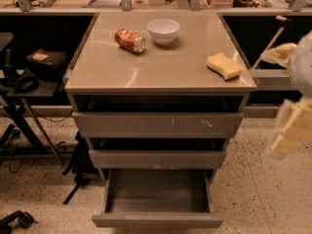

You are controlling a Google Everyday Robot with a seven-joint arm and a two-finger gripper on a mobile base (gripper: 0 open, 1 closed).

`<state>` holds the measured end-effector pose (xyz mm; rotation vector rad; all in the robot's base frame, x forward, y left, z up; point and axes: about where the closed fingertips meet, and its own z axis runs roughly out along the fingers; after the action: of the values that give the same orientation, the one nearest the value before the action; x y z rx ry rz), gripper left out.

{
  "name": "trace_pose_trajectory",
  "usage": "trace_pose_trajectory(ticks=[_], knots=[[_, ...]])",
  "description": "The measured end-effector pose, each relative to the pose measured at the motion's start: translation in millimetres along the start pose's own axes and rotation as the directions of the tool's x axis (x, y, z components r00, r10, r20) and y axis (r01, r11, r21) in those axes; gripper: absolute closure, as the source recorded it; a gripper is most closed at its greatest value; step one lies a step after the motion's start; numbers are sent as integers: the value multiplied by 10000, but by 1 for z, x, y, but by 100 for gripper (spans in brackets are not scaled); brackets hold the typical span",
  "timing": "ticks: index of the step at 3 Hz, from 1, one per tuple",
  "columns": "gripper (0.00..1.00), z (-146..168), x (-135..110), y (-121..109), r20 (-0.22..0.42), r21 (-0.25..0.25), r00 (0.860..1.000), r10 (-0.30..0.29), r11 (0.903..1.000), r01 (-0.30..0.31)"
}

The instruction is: Close bottom drawer

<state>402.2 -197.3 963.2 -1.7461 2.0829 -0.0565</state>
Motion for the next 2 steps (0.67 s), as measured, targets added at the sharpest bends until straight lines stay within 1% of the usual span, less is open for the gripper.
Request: trace_pose_trajectory(ticks=[1,2], knots=[[0,31,-15,45,1267,169,9903,-568,9983,551],[0,113,-47,86,2873,-393,9535,-912,9935,1068]])
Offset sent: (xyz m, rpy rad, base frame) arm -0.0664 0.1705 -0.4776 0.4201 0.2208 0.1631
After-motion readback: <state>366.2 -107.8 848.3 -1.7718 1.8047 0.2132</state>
